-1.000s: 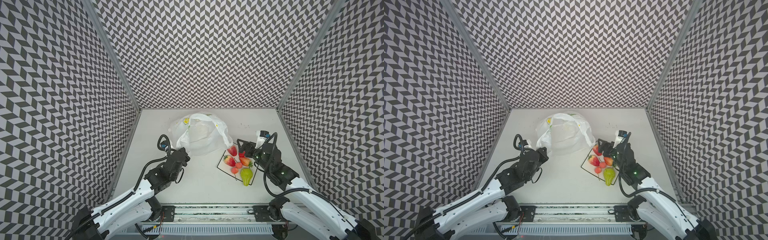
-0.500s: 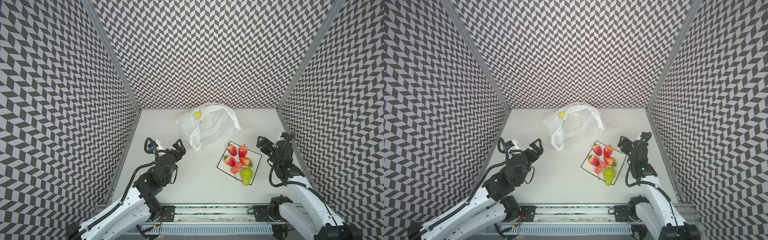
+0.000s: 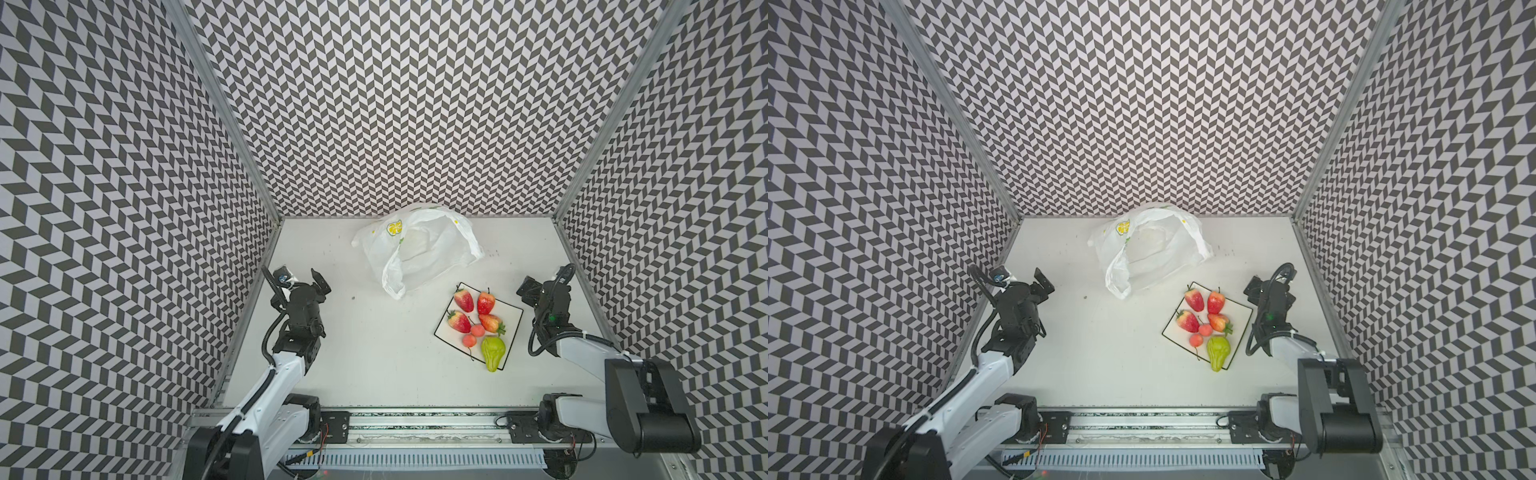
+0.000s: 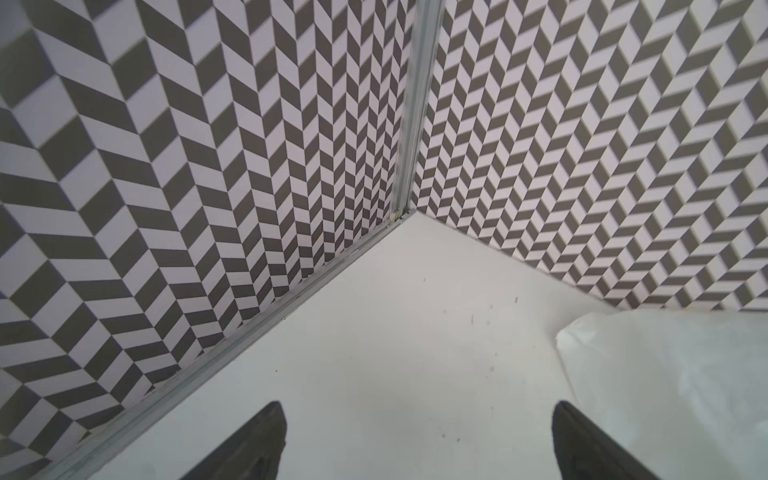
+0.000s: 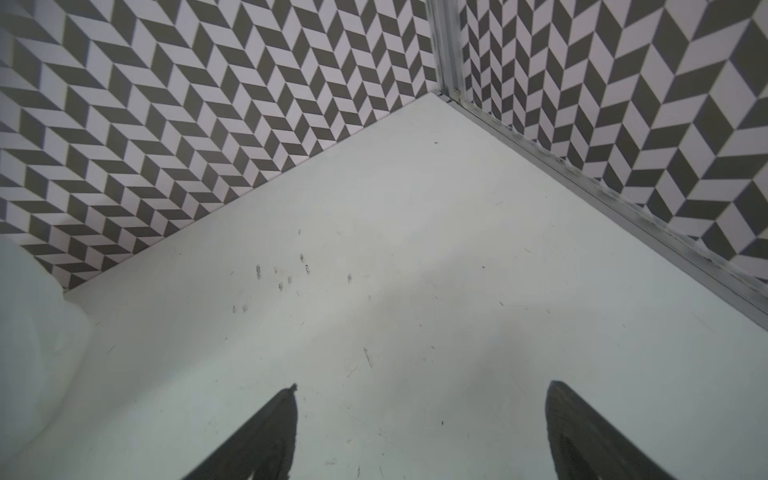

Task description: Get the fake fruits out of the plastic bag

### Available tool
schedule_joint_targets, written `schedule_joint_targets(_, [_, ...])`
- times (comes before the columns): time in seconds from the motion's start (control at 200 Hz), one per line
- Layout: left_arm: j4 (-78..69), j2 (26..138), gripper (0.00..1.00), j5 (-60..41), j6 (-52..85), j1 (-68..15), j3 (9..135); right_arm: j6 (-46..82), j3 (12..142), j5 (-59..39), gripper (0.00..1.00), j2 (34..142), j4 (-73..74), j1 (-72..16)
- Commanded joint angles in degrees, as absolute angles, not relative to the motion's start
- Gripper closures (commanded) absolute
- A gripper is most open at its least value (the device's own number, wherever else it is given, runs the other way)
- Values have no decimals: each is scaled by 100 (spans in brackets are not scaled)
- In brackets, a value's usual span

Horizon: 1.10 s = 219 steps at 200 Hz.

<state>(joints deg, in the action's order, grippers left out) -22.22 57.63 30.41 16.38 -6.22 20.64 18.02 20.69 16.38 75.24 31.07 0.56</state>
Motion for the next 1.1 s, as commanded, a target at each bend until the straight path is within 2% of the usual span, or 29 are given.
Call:
schedule_joint_targets(0.0, [-4047,6347,0,2179,807,-341,1750,876,1860,1072,8,7584,4646,88])
schedule_joint_targets(0.075, [-4671,6839,0,1792,878,-198,1637,682,1689,763,8,7762,5476,88])
schedule_joint_targets(0.165, [-5697,7426,0,1500,627,-202,1448,438,1787,445,8,7951,5671,98])
schedule_joint_targets(0.3, [-6964,8043,0,1215,236,-220,1129,147,1328,-371,8,8664,7385,106])
schedule_joint_targets(0.406, [-7801,8585,0,1135,198,-228,912,190,1108,-299,7,8995,8072,97])
schedule_joint_targets(0.476, [-8676,9133,0,1239,119,-229,861,160,1184,-307,6,8933,7843,99])
schedule_joint_targets(0.501, [-8513,9086,0,1248,145,-229,948,142,1208,-296,6,8908,7724,90])
schedule_joint_targets(0.566, [-6843,8761,0,1437,433,-224,1460,160,1230,-226,5,8870,7586,88])
schedule_joint_targets(0.601, [-7457,8924,0,1527,271,-276,1296,150,1229,-176,1,8877,7585,63])
schedule_joint_targets(0.641, [-7998,9068,0,1576,157,-311,1173,136,1226,-129,0,8877,7609,36])
schedule_joint_targets(0.721, [-7132,8829,0,1568,225,-362,1394,131,1228,-100,0,8869,7611,18])
schedule_joint_targets(0.816, [-7703,8993,0,1619,123,-390,1250,121,1228,-63,0,8877,7602,1])
schedule_joint_targets(0.916, [-7140,8917,0,1303,240,-246,1454,115,1225,-42,0,8878,7601,0])
schedule_joint_targets(1.092, [-7054,9006,0,1248,247,-206,1544,109,1230,-37,0,8870,7625,0])
